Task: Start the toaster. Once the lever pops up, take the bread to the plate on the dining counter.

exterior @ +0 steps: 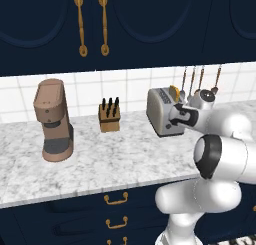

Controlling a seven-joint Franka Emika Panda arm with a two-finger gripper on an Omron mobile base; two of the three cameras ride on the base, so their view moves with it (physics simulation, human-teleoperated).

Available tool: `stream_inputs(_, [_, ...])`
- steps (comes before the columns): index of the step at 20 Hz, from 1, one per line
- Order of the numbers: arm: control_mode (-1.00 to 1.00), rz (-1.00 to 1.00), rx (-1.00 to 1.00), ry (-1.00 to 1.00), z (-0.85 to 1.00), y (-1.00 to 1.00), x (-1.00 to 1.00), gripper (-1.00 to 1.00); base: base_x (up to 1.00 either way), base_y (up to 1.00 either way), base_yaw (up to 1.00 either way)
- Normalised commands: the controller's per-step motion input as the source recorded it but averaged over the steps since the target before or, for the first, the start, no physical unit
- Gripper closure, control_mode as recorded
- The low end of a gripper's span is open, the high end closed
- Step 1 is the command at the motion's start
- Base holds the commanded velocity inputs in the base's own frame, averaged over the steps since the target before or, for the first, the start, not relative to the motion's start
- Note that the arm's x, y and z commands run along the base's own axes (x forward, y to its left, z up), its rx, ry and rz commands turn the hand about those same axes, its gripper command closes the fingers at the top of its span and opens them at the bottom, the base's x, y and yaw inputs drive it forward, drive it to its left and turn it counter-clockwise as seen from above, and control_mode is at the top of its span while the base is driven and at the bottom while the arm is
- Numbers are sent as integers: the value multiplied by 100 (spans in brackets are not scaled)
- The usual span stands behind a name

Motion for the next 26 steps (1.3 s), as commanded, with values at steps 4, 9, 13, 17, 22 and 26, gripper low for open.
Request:
stream_inputs(4, [-100,0,0,0,0,-22,25,-100,0,0,0])
stream_inputs(9, [-100,0,0,0,-3,-2,26,-100,0,0,0])
stream_inputs(13, [-100,0,0,0,-25,0,4,-100,0,0,0])
stream_inputs(17, [-100,0,0,0,-8,2,6,-100,0,0,0])
stream_inputs(22, [-100,0,0,0,0,0,11,-100,0,0,0])
stream_inputs(26, [-100,0,0,0,0,3,8,-100,0,0,0])
